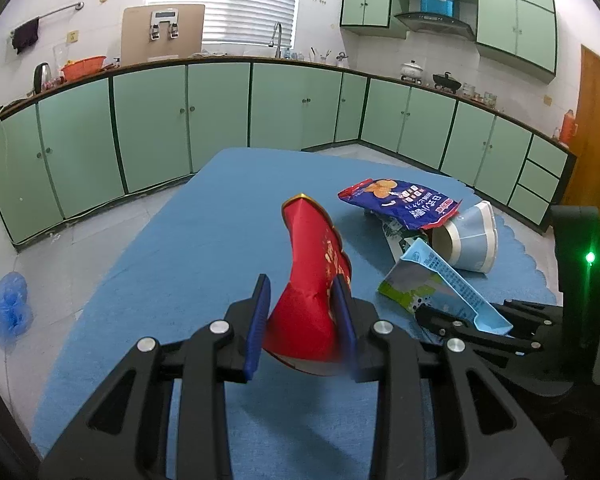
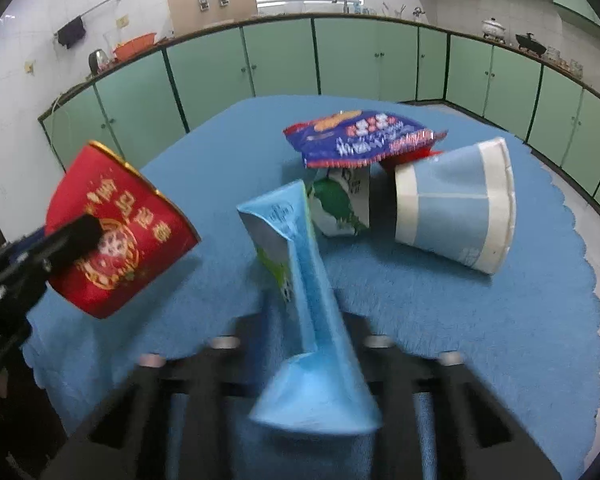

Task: Collect trash
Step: 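Grasp the light-blue milk carton with the right tool while the left tool holds the red packet, then carry the red packet and milk carton over the bin and release both, then return both tools to the table and grasp the white paper cup with the right tool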

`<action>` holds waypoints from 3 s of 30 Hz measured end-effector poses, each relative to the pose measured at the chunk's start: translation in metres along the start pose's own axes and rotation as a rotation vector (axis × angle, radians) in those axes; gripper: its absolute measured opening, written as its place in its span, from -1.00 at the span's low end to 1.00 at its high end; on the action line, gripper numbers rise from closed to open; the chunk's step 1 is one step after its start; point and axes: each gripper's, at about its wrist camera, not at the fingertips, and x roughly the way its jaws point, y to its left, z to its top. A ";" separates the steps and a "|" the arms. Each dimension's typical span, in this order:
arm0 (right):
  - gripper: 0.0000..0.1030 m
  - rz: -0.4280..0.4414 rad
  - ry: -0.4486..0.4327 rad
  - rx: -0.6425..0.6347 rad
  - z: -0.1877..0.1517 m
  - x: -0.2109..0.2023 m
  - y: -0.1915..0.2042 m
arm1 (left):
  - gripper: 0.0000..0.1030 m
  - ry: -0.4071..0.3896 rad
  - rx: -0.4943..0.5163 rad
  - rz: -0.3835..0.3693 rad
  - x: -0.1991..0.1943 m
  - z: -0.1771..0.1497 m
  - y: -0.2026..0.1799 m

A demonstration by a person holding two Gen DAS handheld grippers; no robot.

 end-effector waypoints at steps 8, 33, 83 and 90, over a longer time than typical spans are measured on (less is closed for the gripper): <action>-0.63 0.009 -0.075 0.030 -0.004 -0.048 -0.021 | -0.42 -0.009 0.009 -0.058 -0.010 0.003 -0.016; -0.69 -0.324 -0.254 0.318 -0.075 -0.208 -0.182 | -0.42 -0.037 0.250 -0.432 -0.023 -0.005 -0.221; 0.88 -0.424 -0.342 0.337 -0.062 -0.196 -0.215 | 0.51 -0.097 0.229 -0.263 0.006 0.012 -0.183; 0.88 -0.273 -0.352 0.229 -0.017 -0.143 -0.162 | 0.51 -0.087 0.165 -0.131 0.018 0.026 -0.119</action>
